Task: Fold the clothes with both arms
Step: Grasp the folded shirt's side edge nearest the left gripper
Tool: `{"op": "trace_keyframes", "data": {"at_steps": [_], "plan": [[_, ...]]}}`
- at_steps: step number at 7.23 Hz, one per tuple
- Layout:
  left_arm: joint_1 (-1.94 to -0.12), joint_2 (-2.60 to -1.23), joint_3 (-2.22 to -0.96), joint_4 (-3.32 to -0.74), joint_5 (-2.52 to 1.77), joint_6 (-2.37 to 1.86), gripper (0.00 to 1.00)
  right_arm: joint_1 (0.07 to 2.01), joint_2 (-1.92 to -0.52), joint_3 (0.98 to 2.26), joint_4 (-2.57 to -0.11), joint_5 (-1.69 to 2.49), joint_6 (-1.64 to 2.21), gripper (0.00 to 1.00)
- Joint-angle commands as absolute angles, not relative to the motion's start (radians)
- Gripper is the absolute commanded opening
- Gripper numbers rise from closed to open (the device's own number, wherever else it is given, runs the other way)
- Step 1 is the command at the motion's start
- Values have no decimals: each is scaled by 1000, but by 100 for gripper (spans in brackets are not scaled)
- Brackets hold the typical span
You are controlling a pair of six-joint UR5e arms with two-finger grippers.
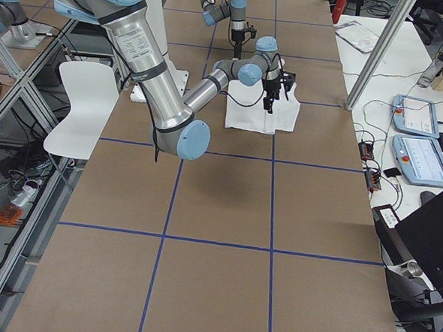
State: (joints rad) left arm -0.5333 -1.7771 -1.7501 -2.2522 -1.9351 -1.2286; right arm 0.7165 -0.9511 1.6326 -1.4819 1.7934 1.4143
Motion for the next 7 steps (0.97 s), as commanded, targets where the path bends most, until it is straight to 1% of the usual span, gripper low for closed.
{"op": "trace_keyframes", "data": {"at_steps": [1,2,3,4,5,6,7], "plan": [[-525,-1775,-1749,-2252,-1940,-1229,79,715,-951,1634,-1482,1793,1414,100],[-519,-1775,-1749,-2252,-1940,-1230,69,715,-951,1634,-1482,1793,1414,100],[-517,-1775,-1747,-2252,-1942,-1227,49,715,-950,1634,-1482,1793,1414,100],[-511,-1775,-1752,-2252,-1942,-1227,48,715,-948,1632,-1482,1793,1413,100],[-502,-1775,-1755,-2252,-1942,-1229,26,715,-948,1632,-1482,1793,1413,100],[-502,-1776,-1766,-2234,-1944,-1229,0,715,-948,1632,-1482,1793,1413,100],[-503,-1775,-1787,-2208,-1945,-1224,0,715,-948,1632,-1482,1793,1413,100]]}}
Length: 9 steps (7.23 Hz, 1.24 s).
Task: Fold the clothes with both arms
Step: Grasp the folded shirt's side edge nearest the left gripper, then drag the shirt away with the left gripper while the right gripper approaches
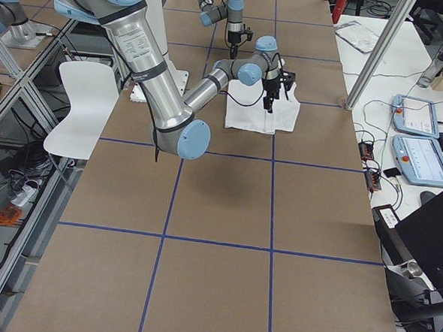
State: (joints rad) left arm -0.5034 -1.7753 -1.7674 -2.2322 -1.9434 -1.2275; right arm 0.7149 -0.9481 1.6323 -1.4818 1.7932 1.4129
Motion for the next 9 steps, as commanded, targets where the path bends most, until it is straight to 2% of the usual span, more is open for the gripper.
{"op": "trace_keyframes", "data": {"at_steps": [1,2,3,5,7,9], "plan": [[-503,-1772,-1848,-2115,-1951,-1215,0,713,-948,1632,-1482,1793,1413,100],[-514,-1776,-1915,-1980,-1976,-1186,0,710,-948,1629,-1482,1793,1413,100],[-549,-1778,-1931,-1911,-1962,-1058,0,707,-950,1625,-1482,1792,1410,100],[-712,-1784,-1831,-1908,-1960,-865,0,703,-948,1624,-1483,1792,1411,100],[-889,-1935,-1621,-1905,-1967,-653,0,696,-946,1624,-1482,1789,1416,100],[-975,-2166,-1287,-1922,-1957,-553,0,689,-937,1631,-1482,1789,1419,100]]}}
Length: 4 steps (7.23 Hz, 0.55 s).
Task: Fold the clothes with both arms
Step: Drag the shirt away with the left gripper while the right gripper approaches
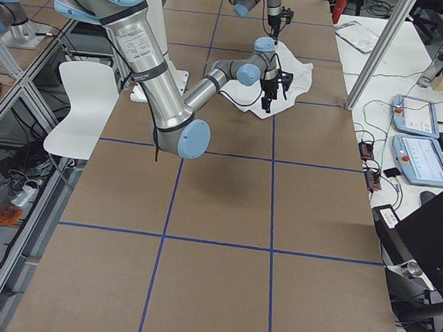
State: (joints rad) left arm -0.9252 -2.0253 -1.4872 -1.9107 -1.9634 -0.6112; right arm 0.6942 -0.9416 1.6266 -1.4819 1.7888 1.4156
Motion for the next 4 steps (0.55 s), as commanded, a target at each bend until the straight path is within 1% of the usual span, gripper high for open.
{"op": "trace_keyframes", "data": {"at_steps": [1,2,3,4], "plan": [[-980,-2294,-1105,-1987,-1863,-551,0,686,-937,1635,-1482,1787,1419,100],[-997,-2346,-1006,-2055,-1855,-551,0,680,-936,1634,-1482,1787,1419,100],[-1008,-2341,-1006,-2092,-1861,-513,38,673,-933,1629,-1482,1786,1417,100],[-1025,-2297,-1056,-2124,-1871,-370,99,670,-911,1608,-1480,1778,1417,100]]}}
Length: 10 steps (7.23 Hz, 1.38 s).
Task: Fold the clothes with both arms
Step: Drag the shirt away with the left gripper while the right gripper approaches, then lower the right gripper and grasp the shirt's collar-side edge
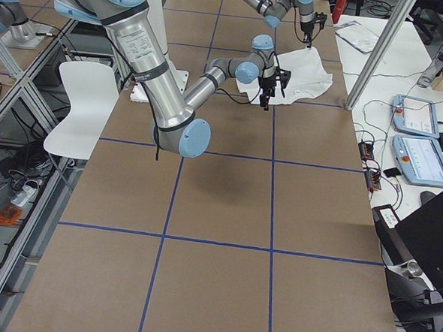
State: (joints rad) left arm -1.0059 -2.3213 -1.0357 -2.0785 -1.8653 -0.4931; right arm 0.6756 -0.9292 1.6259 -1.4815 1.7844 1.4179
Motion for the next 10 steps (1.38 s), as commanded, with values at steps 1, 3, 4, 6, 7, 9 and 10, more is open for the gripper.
{"op": "trace_keyframes", "data": {"at_steps": [1,3,4,6,7,9,10], "plan": [[-1032,-2257,-1112,-2128,-1966,-379,100,660,-860,1520,-1400,1769,1451,100],[-1028,-2154,-1261,-2135,-1983,-469,100,602,-746,1384,-1342,1708,1676,100],[-1028,-2135,-1287,-2137,-1985,-472,100,559,-747,1376,-1354,1682,1774,99],[-1026,-2126,-1299,-2135,-1985,-472,100,513,-744,1358,-1356,1669,1889,97],[-1026,-2126,-1301,-2135,-1985,-472,100,497,-744,1355,-1371,1655,1913,95],[-1026,-2106,-1319,-2135,-1996,-474,100,492,-742,1356,-1413,1654,1927,87],[-1026,-2103,-1321,-2135,-2020,-474,100,489,-745,1359,-1416,1654,1927,87]]}}
